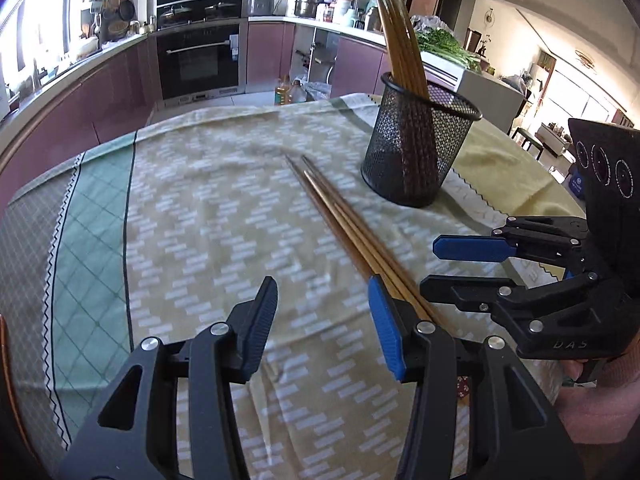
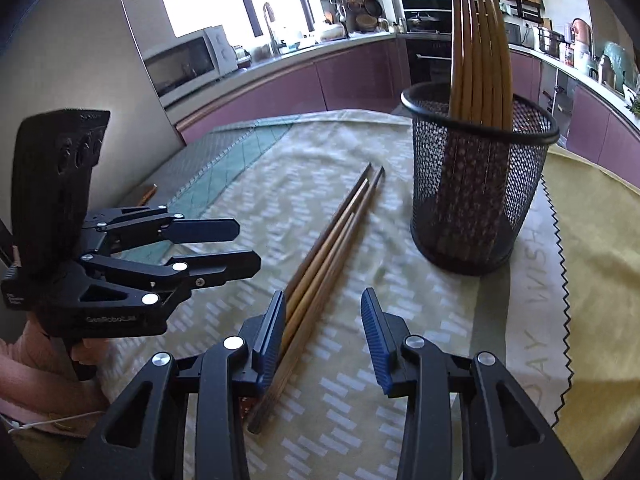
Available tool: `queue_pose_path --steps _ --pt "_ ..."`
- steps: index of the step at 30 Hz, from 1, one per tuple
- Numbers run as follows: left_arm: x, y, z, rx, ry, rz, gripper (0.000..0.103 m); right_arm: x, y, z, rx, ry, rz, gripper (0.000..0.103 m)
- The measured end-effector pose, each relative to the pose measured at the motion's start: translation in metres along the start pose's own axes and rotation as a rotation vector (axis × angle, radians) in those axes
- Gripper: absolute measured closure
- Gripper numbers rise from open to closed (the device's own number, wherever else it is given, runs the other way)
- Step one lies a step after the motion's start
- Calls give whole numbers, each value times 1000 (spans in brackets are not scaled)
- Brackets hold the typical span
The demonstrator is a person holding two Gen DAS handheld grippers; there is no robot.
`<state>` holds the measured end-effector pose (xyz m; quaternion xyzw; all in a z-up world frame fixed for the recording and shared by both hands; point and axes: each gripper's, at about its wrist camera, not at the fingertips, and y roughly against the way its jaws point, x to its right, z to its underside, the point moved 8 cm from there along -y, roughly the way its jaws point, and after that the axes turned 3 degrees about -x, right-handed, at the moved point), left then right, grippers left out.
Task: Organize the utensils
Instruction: 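Withdraw both open tools from the cup back over the loose chopsticks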
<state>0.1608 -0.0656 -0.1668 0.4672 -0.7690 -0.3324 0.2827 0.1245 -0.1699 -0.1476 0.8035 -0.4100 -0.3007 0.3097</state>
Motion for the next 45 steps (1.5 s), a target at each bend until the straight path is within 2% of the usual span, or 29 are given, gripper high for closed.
queue_pose_path --steps 9,29,38,45 --pt "5 -11 -1 -31 5 18 56 5 -5 3 -22 -5 28 74" --pt "15 -33 -16 -64 -17 21 57 18 -2 4 -16 -51 35 74" --pt "12 -33 -16 -70 -23 14 66 19 -1 2 -17 -49 43 74" --pt "13 -32 -16 -73 -29 28 77 11 -10 -10 -21 -18 50 74"
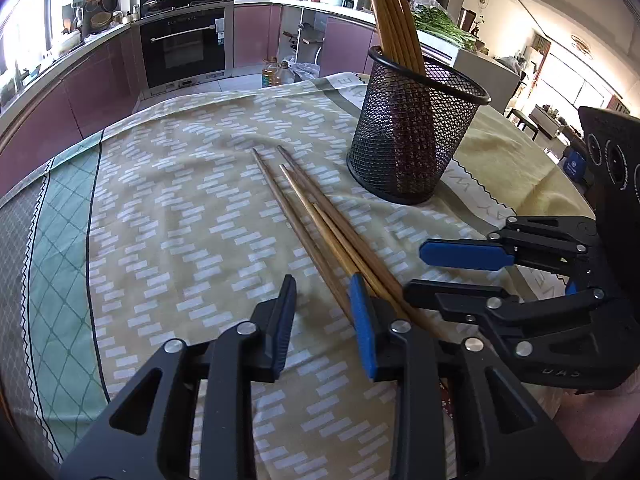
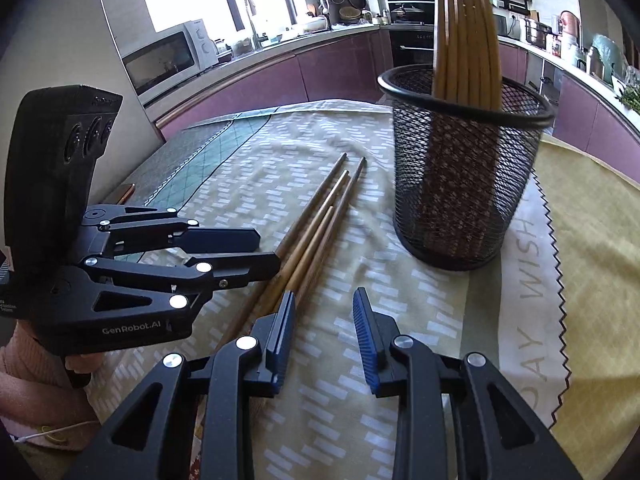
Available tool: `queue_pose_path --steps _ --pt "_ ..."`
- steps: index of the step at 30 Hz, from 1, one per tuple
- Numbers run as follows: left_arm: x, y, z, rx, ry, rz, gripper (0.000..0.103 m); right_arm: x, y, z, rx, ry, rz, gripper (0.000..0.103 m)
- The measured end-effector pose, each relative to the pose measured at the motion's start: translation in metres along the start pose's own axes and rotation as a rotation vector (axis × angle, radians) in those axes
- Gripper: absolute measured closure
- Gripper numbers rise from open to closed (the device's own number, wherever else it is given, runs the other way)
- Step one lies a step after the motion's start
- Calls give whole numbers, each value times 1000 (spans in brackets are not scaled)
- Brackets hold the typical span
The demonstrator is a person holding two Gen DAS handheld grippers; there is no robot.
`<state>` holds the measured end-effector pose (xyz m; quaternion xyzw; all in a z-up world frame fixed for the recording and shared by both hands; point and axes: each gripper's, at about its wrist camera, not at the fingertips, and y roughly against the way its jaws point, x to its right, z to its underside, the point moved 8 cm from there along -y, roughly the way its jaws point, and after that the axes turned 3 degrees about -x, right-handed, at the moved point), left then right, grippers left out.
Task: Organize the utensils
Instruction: 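Close the left tool on a chopstick while the right tool grasps another chopstick, then lift the left tool's chopstick over the mesh cup while the right tool lifts its own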
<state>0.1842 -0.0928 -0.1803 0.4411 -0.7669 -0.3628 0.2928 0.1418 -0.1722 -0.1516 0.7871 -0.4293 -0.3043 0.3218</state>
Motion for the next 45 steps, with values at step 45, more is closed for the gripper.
queue_pose_path --steps 45 --pt "-3 15 11 2 84 16 97 5 -2 -5 9 -88 -106 97"
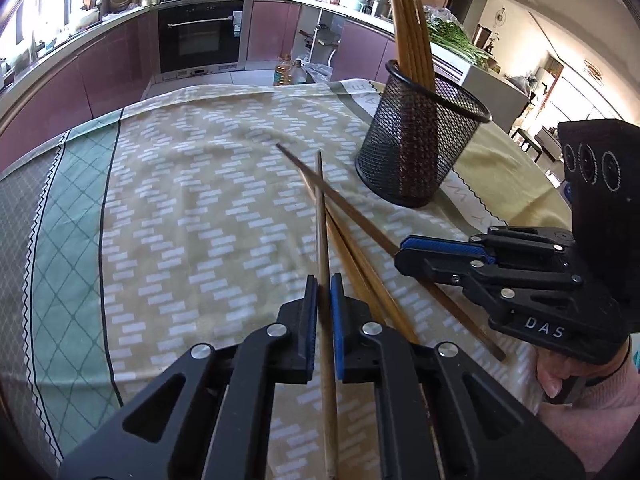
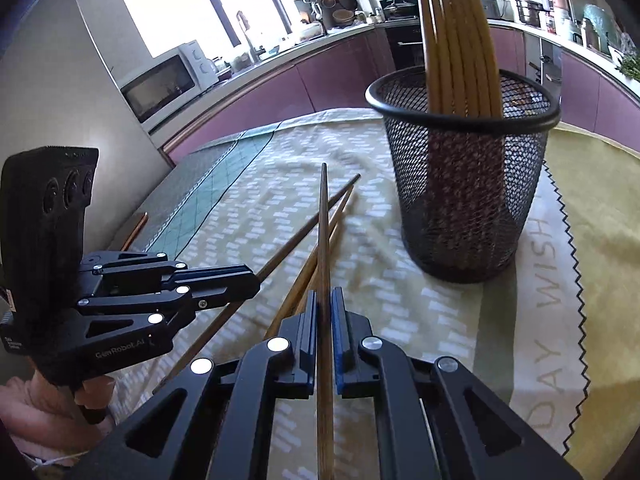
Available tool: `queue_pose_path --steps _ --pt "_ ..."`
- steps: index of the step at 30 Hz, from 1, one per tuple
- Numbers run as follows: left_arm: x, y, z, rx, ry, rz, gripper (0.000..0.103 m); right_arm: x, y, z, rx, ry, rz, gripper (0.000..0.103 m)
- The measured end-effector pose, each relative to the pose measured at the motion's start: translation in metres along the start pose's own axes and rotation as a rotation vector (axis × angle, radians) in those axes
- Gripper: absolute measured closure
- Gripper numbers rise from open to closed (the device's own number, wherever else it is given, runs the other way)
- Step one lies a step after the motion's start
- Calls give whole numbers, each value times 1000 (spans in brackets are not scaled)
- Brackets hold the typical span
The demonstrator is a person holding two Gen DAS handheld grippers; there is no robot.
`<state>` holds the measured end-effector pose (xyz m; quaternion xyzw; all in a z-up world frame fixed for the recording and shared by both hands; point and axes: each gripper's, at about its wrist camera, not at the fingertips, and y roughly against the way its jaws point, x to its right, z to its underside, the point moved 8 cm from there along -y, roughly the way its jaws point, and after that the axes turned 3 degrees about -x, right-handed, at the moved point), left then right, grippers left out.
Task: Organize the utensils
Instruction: 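Lift the left tool's chopstick over the mesh cup while the right tool lifts its own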
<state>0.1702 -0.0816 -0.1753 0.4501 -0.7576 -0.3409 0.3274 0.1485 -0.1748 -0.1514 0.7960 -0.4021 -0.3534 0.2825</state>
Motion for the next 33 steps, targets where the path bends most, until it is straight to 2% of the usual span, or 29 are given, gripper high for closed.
queue_pose_path --steps 4,14,22,27,33 --pt "1 0 3 -2 -9 -4 97 -1 -1 4 -19 16 6 97" --pt "1 -15 -2 -45 -68 -9 87 -2 -13 -3 -47 61 52 93" --pt "-3 -28 -21 -63 -73 5 90 5 -20 -14 -49 65 53 93" --pt "-1 -33 -29 -62 -67 -8 93 4 -17 -16 -38 70 53 97" --pt "1 -21 -30 -19 -66 -20 96 2 2 -20 6 81 46 97"
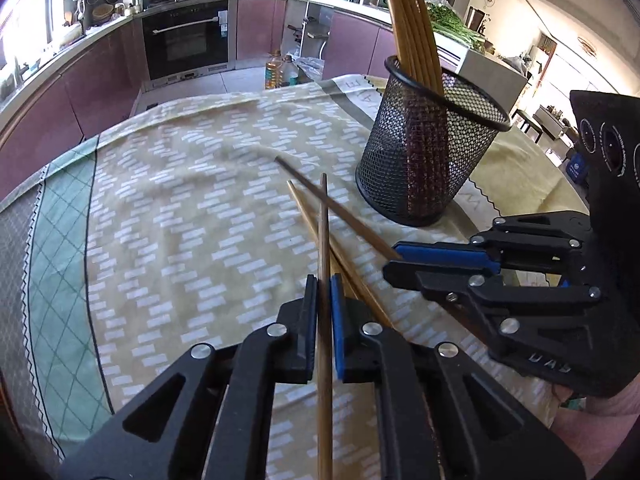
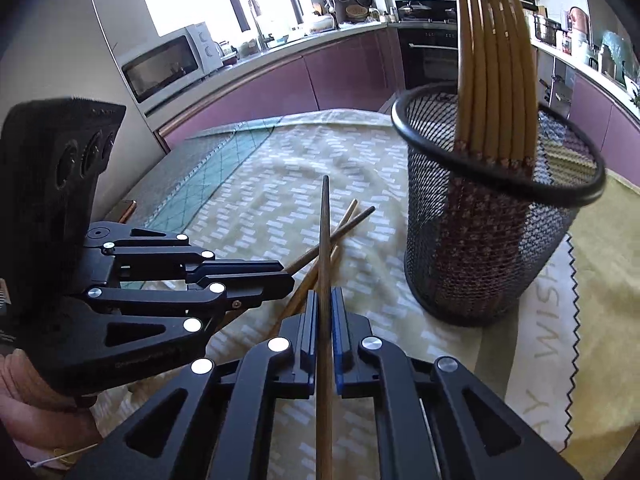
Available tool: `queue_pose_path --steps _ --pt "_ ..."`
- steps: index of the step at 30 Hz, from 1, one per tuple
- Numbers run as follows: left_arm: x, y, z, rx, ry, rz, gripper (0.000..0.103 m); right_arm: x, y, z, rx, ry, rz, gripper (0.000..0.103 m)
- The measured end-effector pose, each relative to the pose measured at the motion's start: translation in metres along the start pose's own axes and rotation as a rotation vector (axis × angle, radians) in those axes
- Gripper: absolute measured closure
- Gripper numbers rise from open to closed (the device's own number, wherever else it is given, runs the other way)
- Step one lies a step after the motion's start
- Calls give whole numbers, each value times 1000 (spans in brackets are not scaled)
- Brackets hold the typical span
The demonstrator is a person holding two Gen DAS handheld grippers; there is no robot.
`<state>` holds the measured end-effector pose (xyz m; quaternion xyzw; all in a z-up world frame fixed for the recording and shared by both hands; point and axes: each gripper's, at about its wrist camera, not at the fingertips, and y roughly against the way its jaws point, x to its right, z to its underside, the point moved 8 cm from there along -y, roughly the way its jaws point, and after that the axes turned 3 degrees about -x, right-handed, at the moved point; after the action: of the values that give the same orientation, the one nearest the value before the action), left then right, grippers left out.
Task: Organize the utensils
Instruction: 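Lift the left tool's chopstick over the mesh cup while the right tool lifts its own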
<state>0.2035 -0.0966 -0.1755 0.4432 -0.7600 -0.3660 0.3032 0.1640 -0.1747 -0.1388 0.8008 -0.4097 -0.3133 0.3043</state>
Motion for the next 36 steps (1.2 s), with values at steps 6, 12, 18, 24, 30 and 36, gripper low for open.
queue_pose_path --steps 6,12,18,24,30,36 --pt "2 33 -9 69 8 49 96 -4 35 -10 92 27 -6 97" --pt "14 68 -18 136 -6 113 96 -4 66 -18 171 38 1 97" --pt "22 99 -24 191 -16 175 96 2 90 -24 227 34 10 97" --pt "25 125 -30 242 -25 231 96 6 108 -31 275 29 13 97" --pt "21 141 -37 287 -9 255 96 9 120 -37 309 31 20 97" --pt "20 153 -48 334 9 272 96 9 132 -42 340 36 25 97"
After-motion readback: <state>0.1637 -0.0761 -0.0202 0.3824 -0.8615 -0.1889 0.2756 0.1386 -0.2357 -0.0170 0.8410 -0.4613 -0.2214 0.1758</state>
